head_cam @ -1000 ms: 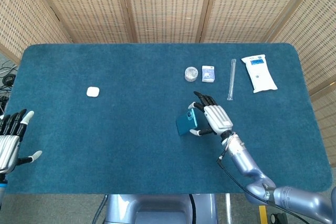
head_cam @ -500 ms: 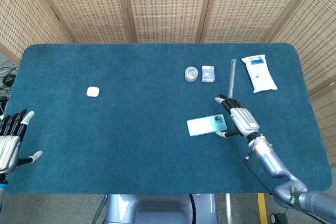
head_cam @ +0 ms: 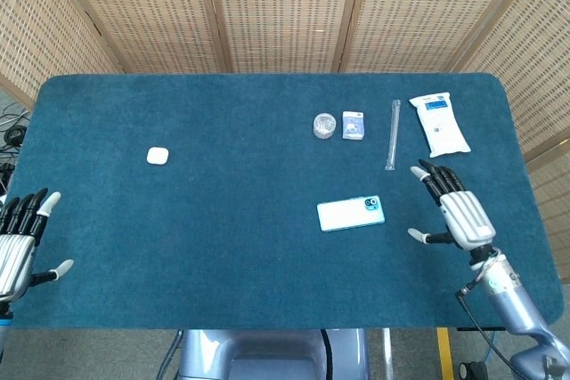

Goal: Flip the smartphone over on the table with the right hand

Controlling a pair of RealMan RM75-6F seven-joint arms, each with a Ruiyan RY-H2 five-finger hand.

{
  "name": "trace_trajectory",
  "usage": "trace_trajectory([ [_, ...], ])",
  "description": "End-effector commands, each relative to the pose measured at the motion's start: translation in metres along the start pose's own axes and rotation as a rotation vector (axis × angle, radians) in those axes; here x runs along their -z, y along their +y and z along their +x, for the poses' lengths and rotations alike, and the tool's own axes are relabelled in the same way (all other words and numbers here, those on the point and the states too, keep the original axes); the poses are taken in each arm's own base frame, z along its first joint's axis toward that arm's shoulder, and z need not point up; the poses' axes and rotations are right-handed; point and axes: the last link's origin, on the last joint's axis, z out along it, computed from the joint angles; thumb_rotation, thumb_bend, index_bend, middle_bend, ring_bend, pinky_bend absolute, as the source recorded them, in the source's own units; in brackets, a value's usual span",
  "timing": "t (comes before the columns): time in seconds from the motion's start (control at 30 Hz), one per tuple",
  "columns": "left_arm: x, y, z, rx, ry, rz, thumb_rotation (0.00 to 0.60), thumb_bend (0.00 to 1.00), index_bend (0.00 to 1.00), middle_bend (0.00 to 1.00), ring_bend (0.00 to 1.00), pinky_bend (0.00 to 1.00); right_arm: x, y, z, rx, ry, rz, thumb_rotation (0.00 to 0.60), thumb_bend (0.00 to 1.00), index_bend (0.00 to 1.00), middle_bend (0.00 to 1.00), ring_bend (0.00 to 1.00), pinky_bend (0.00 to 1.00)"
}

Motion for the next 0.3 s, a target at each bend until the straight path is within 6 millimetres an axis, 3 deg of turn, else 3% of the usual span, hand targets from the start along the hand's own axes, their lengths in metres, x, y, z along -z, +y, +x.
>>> trace_trajectory([
  [0.03, 0.003, 0.000, 0.002, 0.003, 0.008, -0.007, 0.600, 0.00, 0.00, 0.00, 0.00, 0.00, 0.049, -0.008, 0.007, 0.116, 0.074, -0.006, 0.600, 0.16, 0.00, 0.00, 0.00, 0.00],
  [0.17, 0.007, -0.001, 0.003, -0.023, -0.001, -0.010, 0.600, 0.00, 0.00, 0.00, 0.00, 0.00, 0.074, -0.012, 0.013, 0.232, 0.161, -0.047, 0.600, 0.00, 0.00, 0.00, 0.00, 0.00],
  [0.3, 0.011, 0.001, 0.004, -0.036, -0.009, -0.016, 0.600, 0.00, 0.00, 0.00, 0.00, 0.00, 0.095, -0.015, 0.014, 0.265, 0.228, -0.078, 0.600, 0.00, 0.00, 0.00, 0.00, 0.00],
])
